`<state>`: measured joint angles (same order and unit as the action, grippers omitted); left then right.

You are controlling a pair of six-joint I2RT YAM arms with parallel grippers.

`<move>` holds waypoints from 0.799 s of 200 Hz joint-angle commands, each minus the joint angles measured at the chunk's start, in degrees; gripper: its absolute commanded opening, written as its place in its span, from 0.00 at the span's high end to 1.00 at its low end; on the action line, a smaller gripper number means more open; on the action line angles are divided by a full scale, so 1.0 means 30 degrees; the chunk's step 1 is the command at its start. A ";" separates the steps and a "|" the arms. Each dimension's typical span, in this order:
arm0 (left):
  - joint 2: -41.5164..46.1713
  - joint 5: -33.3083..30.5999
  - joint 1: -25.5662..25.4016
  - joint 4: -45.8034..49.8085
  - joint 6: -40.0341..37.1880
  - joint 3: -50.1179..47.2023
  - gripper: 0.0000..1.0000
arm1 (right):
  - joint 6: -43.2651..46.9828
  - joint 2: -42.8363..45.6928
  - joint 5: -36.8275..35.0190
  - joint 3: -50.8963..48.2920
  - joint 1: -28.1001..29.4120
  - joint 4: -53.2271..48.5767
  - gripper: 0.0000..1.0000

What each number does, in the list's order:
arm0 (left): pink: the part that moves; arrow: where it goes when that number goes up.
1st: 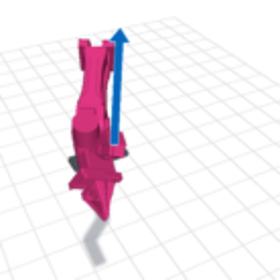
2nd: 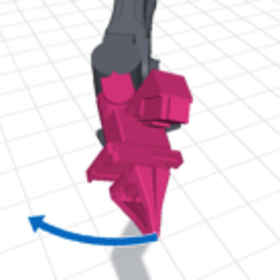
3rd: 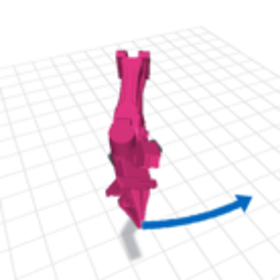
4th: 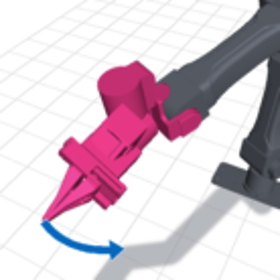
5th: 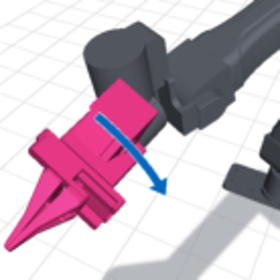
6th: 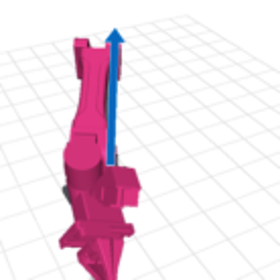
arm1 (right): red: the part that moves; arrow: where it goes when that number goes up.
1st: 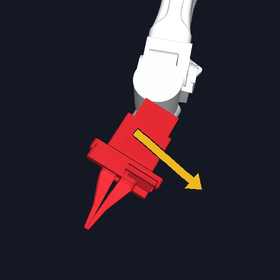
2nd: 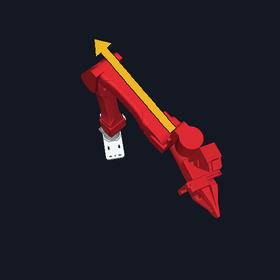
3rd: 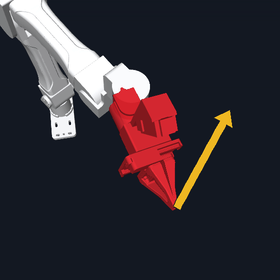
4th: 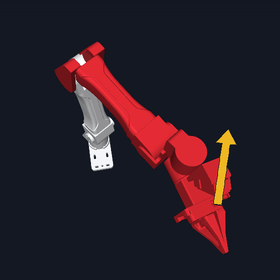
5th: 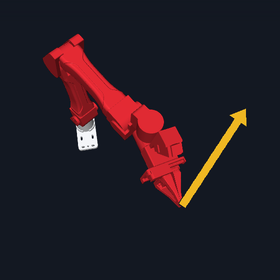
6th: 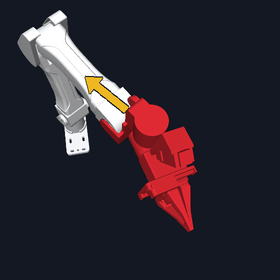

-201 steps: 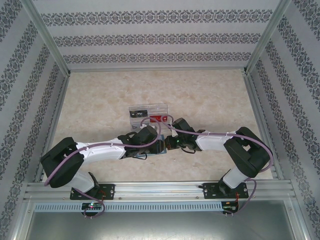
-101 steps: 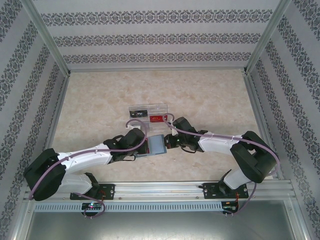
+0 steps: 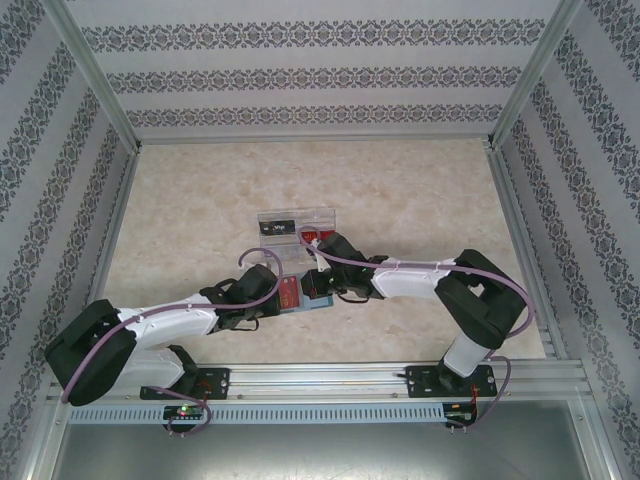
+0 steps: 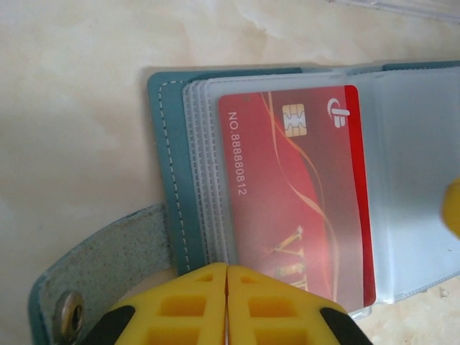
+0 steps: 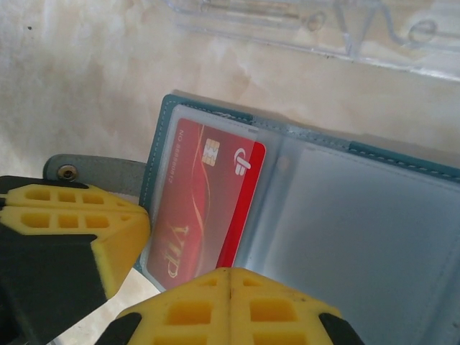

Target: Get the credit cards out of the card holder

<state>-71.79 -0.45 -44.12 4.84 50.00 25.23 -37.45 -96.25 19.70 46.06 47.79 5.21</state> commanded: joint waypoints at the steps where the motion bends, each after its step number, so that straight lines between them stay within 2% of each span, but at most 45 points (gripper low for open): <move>1: -0.0136 0.0048 0.0233 -0.0648 0.0180 -0.0093 0.90 | -0.0564 -0.0513 0.0688 0.0582 0.0223 0.0347 0.92; 71: -0.0048 0.0149 0.0233 -0.0648 0.0246 -0.0156 0.91 | -0.0817 -0.1490 0.0931 0.0993 0.0271 0.0262 0.87; 160: -0.0618 0.0398 0.0233 -0.0955 0.0325 -0.0173 0.91 | -0.1048 -0.2133 0.1552 0.1139 0.0330 0.0651 0.86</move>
<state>-72.47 -0.05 -44.12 3.62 50.04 25.23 -39.57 -101.47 22.74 47.97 47.90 6.07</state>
